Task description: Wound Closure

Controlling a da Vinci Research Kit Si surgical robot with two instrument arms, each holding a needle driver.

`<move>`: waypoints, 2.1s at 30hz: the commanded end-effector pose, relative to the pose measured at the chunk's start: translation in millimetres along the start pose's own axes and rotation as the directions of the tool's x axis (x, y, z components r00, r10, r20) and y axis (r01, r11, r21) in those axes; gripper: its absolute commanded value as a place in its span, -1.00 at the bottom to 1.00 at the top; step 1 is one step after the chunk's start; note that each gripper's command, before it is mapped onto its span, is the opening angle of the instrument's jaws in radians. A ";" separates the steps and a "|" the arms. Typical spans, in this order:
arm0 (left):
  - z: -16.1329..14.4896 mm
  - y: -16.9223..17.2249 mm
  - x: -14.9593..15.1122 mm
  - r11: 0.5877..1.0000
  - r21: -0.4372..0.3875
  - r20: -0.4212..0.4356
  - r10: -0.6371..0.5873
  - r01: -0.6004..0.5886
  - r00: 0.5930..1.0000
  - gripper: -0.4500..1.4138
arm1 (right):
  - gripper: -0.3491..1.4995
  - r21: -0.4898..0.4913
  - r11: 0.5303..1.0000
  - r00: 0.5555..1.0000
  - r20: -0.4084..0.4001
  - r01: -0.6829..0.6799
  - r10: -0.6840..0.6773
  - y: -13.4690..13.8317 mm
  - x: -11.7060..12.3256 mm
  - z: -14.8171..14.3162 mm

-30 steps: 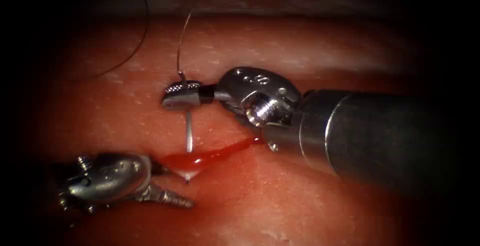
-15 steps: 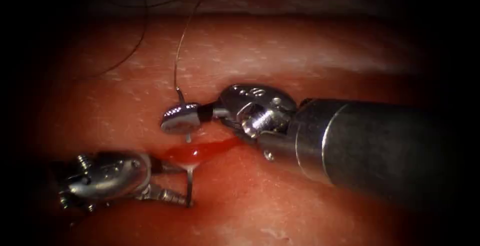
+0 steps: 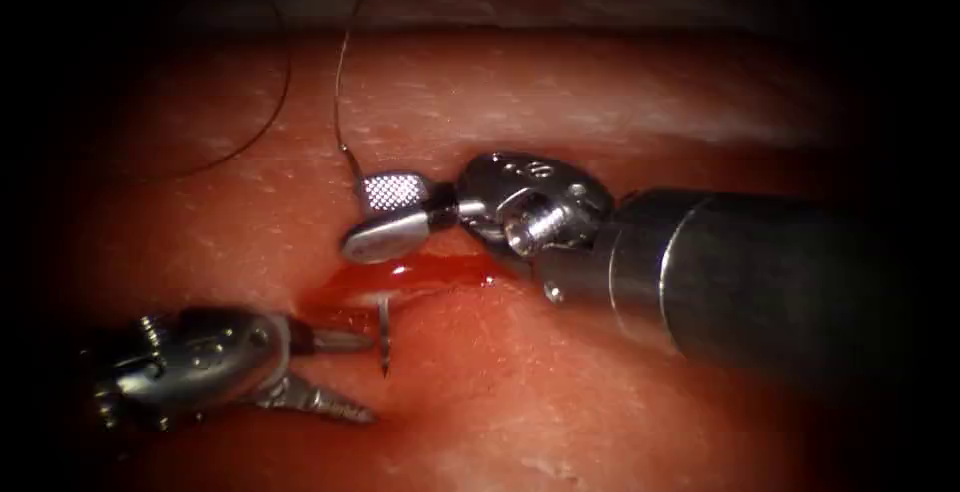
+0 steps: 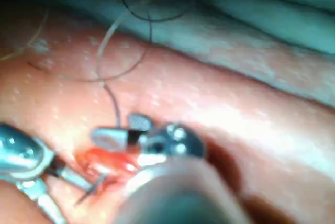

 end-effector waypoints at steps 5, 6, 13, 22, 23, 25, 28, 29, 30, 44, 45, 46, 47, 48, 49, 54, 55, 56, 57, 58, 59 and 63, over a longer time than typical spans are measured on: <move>-1.8 -0.1 -0.9 0.993 0.039 -0.003 0.112 -0.112 0.994 0.08 | 0.58 -0.023 1.000 1.000 -0.029 -0.009 0.008 1.1 1.3 -1.3; -2.1 -0.2 -0.6 0.991 0.051 -0.005 0.128 -0.127 0.992 0.08 | 0.58 -0.024 1.000 1.000 -0.030 -0.009 0.008 1.2 1.3 -1.4; -2.7 0.7 3.1 0.840 0.182 -0.056 0.527 -0.511 0.848 0.06 | 0.53 -0.027 1.000 0.999 -0.033 -0.006 0.005 1.4 1.0 -1.5; -1.9 -0.5 4.8 0.716 0.319 -0.010 0.657 -0.621 0.753 0.09 | 0.51 -0.033 0.999 0.999 -0.039 0.008 -0.009 2.1 0.5 -1.3; -1.7 -0.9 4.8 0.716 0.328 -0.005 0.653 -0.616 0.757 0.09 | 0.51 -0.034 0.999 0.999 -0.040 0.008 -0.009 2.1 0.5 -1.3; -1.2 -1.8 4.5 0.716 0.338 0.001 0.649 -0.611 0.761 0.10 | 0.51 -0.036 0.999 0.999 -0.042 0.007 -0.008 2.1 0.6 -1.3; -0.7 -2.7 4.2 0.716 0.352 0.010 0.642 -0.603 0.767 0.10 | 0.51 -0.042 0.999 0.999 -0.047 0.010 -0.012 2.1 0.7 -1.4; -0.6 -2.9 4.4 0.717 0.355 0.011 0.638 -0.599 0.770 0.11 | 0.51 -0.045 0.999 0.999 -0.050 0.010 -0.012 2.1 0.8 -1.5; -0.6 -2.9 4.4 0.717 0.355 0.011 0.638 -0.599 0.770 0.11 | 0.51 -0.045 0.999 0.999 -0.050 0.010 -0.012 2.1 0.8 -1.5; 0.4 -3.6 5.4 0.702 0.372 0.005 0.653 -0.608 0.757 0.05 | 0.51 -0.055 0.998 0.998 -0.060 0.007 -0.010 2.2 0.9 -1.6; 0.6 -3.6 5.6 0.701 0.381 -0.003 0.654 -0.603 0.757 -0.06 | 0.51 -0.056 0.998 0.998 -0.061 0.007 -0.010 2.2 0.9 -1.6; 0.7 -3.6 5.6 0.700 0.383 -0.005 0.653 -0.602 0.757 -0.09 | 0.51 -0.056 0.998 0.998 -0.061 0.007 -0.010 2.2 0.9 -1.6; 0.8 -3.6 5.7 0.700 0.386 -0.007 0.653 -0.601 0.757 -0.15 | 0.51 -0.056 0.998 0.998 -0.061 0.007 -0.010 2.2 0.9 -1.6; 0.9 -3.6 5.8 0.700 0.389 -0.008 0.653 -0.599 0.757 -0.31 | 0.51 -0.056 0.998 0.998 -0.062 0.007 -0.010 2.2 0.9 -1.6; 0.9 -3.6 5.8 0.700 0.390 -0.008 0.652 -0.598 0.758 -0.47 | 0.51 -0.056 0.998 0.998 -0.062 0.007 -0.010 2.2 0.9 -1.6; 1.0 -3.5 5.3 0.708 0.464 -0.058 0.625 -0.533 0.779 -0.89 | 0.51 -0.057 0.998 0.998 -0.063 0.006 -0.010 2.2 0.9 -1.6; 0.9 -3.5 5.3 0.730 0.466 -0.078 0.597 -0.500 0.799 -0.89 | 0.51 -0.058 0.998 0.998 -0.063 0.006 -0.010 2.2 0.9 -1.6; 0.7 -3.5 5.4 0.772 0.458 -0.117 0.544 -0.441 0.831 -0.89 | 0.51 -0.058 0.998 0.998 -0.063 0.006 -0.010 2.2 0.9 -1.6; 0.6 -3.4 5.5 0.788 0.448 -0.133 0.525 -0.422 0.841 -0.89 | 0.51 -0.058 0.998 0.998 -0.063 0.006 -0.010 2.2 0.9 -1.6; 0.5 -3.4 5.6 0.801 0.437 -0.146 0.511 -0.408 0.847 -0.89 | 0.51 -0.058 0.998 0.998 -0.063 0.006 -0.010 2.2 0.9 -1.6; 0.3 -3.2 5.8 0.810 0.430 -0.157 0.502 -0.398 0.851 -0.89 | 0.51 -0.058 0.998 0.998 -0.063 0.006 -0.010 2.2 0.9 -1.6; -1.1 -2.5 7.0 0.872 0.372 -0.251 0.426 -0.320 0.869 -0.89 | 0.51 -0.058 0.998 0.998 -0.064 0.007 -0.010 2.2 0.8 -1.6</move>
